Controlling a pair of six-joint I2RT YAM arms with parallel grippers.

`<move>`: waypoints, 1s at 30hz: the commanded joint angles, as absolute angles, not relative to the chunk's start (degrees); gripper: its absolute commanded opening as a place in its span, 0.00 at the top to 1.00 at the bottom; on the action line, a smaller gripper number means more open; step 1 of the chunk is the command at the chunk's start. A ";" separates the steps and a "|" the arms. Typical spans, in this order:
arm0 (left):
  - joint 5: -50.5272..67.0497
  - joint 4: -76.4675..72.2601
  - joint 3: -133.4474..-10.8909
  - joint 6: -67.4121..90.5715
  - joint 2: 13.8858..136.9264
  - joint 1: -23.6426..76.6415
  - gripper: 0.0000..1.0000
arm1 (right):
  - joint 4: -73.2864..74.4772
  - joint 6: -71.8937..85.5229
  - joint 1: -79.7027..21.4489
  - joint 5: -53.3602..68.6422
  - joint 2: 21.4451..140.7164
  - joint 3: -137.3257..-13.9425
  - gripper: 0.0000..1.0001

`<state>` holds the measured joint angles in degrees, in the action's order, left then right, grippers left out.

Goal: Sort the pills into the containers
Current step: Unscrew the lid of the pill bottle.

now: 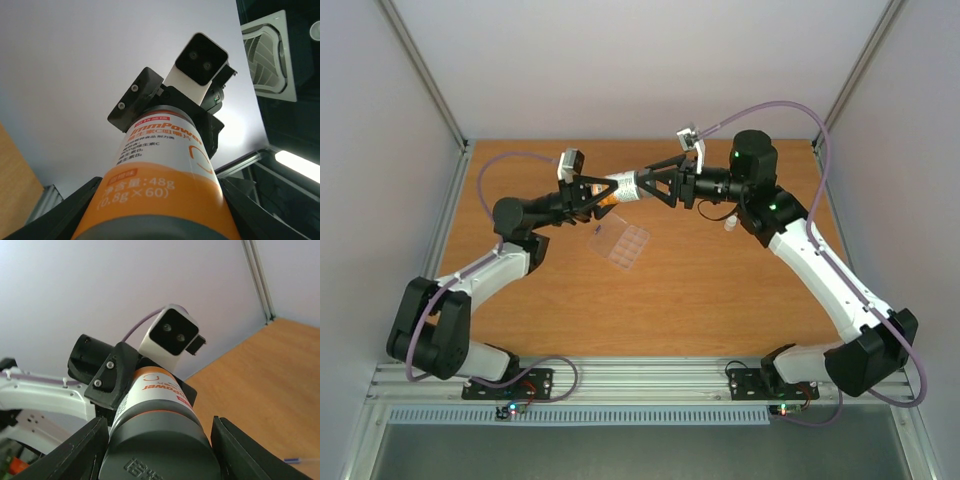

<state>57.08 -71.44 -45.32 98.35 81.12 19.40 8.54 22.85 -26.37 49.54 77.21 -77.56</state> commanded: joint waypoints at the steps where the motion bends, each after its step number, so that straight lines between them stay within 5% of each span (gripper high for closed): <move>1: 50.68 -84.94 -44.61 106.88 81.35 18.74 0.95 | 7.14 9.42 -26.45 47.57 74.22 -74.37 0.79; 14: 47.27 -91.38 -41.82 112.98 81.31 18.80 0.95 | 7.81 4.03 -26.78 46.41 72.81 -73.90 0.74; 25: 49.12 -83.62 -42.54 106.57 79.37 19.82 0.95 | 6.77 6.66 -27.07 46.71 73.41 -74.28 0.33; 30: 49.37 -83.54 -42.77 106.28 79.52 19.86 0.95 | 6.06 8.55 -27.05 47.97 74.09 -75.20 0.26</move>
<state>51.07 -80.47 -41.56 108.36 80.84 19.90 6.87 7.40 -27.33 47.81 74.61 -74.59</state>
